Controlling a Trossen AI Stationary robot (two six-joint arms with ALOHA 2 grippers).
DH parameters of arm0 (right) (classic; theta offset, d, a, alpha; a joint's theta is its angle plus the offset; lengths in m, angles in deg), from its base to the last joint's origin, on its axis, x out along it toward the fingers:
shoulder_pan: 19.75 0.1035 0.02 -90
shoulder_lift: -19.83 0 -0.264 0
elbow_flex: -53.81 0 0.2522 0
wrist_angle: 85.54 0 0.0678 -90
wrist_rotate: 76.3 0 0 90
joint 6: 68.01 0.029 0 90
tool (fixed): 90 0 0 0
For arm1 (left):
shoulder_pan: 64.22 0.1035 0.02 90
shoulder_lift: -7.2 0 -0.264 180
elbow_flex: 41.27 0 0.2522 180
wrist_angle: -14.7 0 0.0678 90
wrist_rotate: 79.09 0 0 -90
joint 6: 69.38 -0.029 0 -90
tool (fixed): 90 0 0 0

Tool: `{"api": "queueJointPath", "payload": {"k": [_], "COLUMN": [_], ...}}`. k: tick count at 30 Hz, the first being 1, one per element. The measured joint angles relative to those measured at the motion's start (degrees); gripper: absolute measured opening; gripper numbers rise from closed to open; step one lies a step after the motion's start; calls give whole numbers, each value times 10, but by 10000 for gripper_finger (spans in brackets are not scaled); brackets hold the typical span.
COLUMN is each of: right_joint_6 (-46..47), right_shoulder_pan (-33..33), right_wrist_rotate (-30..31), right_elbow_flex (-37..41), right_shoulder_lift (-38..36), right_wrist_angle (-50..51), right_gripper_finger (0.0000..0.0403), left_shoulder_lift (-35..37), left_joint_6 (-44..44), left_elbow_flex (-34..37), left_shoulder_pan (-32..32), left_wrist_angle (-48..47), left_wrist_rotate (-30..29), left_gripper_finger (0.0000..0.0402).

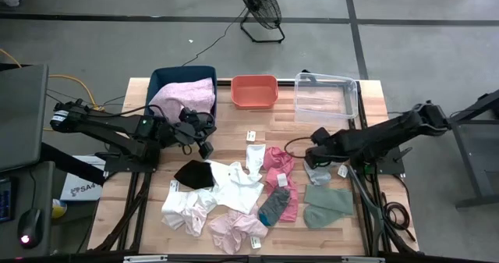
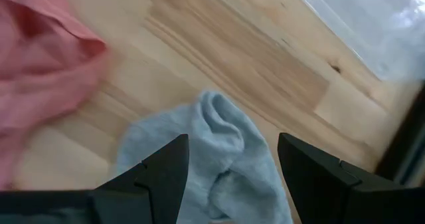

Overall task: Pick & Place Cloths
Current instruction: Put the gray sock into the orange bin

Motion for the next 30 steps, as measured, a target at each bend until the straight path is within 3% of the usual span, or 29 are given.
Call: {"api": "queueJointPath", "payload": {"k": [10,30], "right_joint_6": [79,96], "right_shoulder_pan": [31,34], "right_wrist_rotate": [-9,-34], "right_elbow_flex": [34,119], "right_shoulder_lift": [73,73], "right_wrist_angle": [11,-127], "right_gripper_finger": [222,219], "left_shoulder_lift": [0,0], "left_joint_6": [0,6], "left_elbow_flex": [0,0], "left_shoulder_pan": [0,0], "left_wrist_angle": [0,0], "left_wrist_rotate": [0,2], "left_gripper_finger": [8,8]}}
